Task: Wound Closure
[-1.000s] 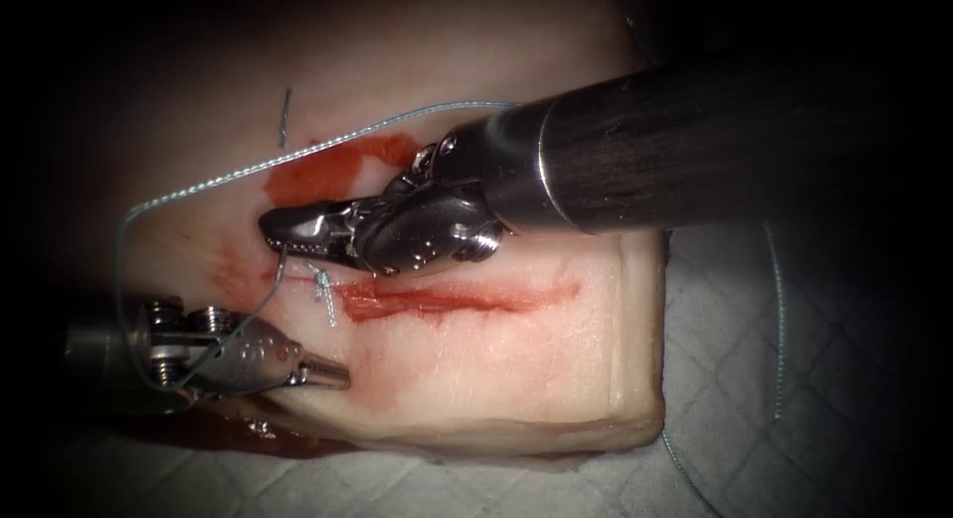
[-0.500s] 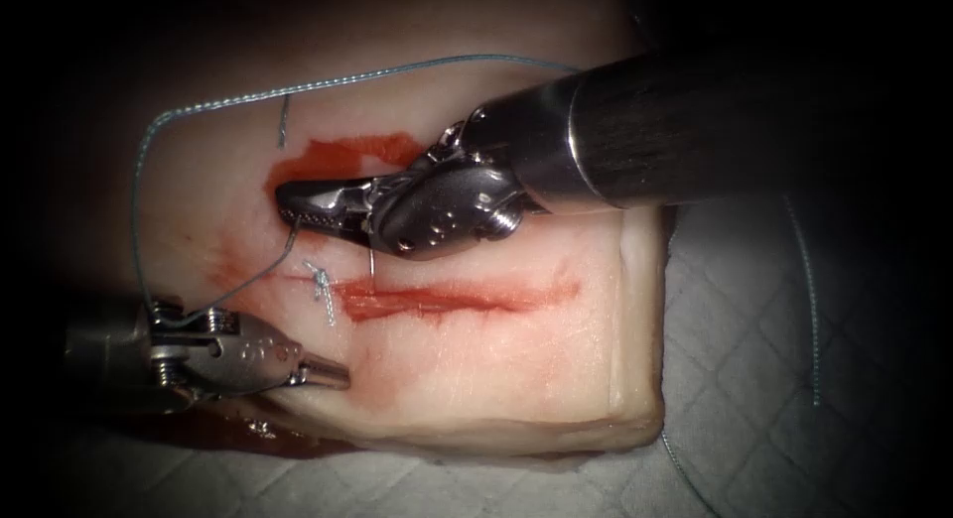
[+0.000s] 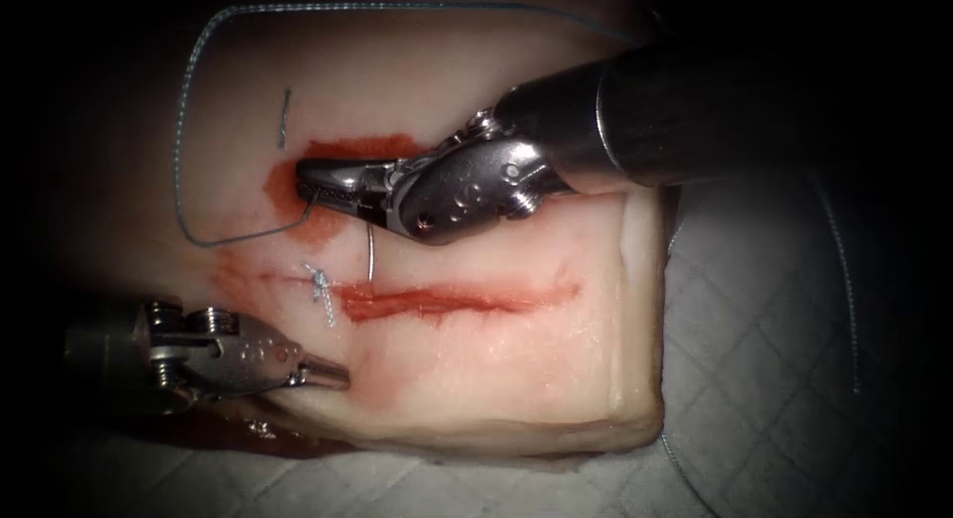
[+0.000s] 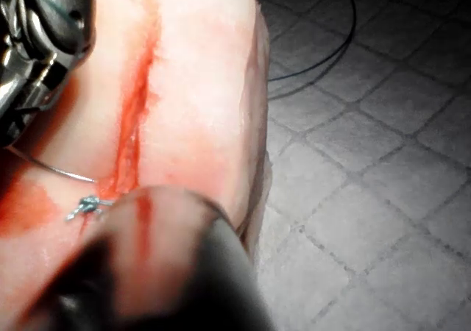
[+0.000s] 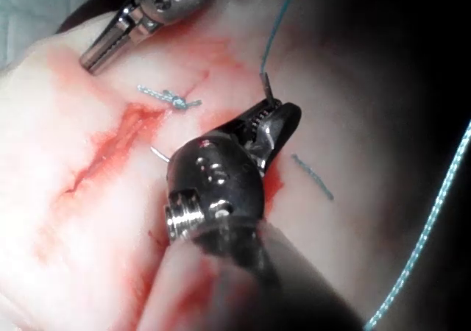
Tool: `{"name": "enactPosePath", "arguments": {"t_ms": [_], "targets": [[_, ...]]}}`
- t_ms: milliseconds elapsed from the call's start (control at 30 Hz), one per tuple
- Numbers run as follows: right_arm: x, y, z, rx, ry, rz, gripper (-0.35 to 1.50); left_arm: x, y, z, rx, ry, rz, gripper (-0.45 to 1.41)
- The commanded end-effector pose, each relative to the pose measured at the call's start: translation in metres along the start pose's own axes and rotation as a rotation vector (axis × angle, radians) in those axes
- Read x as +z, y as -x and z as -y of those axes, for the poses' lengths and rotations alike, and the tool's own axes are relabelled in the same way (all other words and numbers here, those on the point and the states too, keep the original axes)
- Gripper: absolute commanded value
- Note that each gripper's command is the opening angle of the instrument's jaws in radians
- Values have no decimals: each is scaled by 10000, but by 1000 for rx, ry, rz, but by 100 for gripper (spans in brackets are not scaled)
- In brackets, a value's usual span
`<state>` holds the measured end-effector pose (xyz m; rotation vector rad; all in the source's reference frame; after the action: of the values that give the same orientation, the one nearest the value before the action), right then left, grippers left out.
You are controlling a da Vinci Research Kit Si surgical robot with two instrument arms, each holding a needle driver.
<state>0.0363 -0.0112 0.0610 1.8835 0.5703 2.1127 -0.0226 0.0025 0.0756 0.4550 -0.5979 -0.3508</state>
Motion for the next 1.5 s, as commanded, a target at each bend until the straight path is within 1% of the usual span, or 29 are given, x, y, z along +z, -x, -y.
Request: {"name": "enactPosePath", "arguments": {"t_ms": [33,433,600,667,933,967,1067,1300,1400,1500], "targets": [[9,-5,-1,5,-2,-1,-35,8,1,-1,1,0,0,-38],[5,-10,0,124,-45,-8,-35,8,1,0,1,0,0,-38],[1,-13,4,133,-57,-9,-35,8,1,0,1,1,1,-40],[-2,-14,8,142,-78,-2,-35,9,0,1,1,1,1,-45],[-6,-17,9,190,-96,-1,-35,9,0,1,1,2,-2,-45],[-6,-18,9,231,-103,1,-35,10,0,1,1,3,-11,-45],[-6,-20,9,249,-112,5,-35,10,0,1,0,7,-17,-45],[-7,-22,8,344,-134,22,-35,10,0,1,6,13,-29,-45],[-7,-23,9,350,-137,24,-35,10,0,1,6,13,-29,-45],[-9,-24,9,391,-144,18,-35,10,0,1,12,13,-32,-45]]}}
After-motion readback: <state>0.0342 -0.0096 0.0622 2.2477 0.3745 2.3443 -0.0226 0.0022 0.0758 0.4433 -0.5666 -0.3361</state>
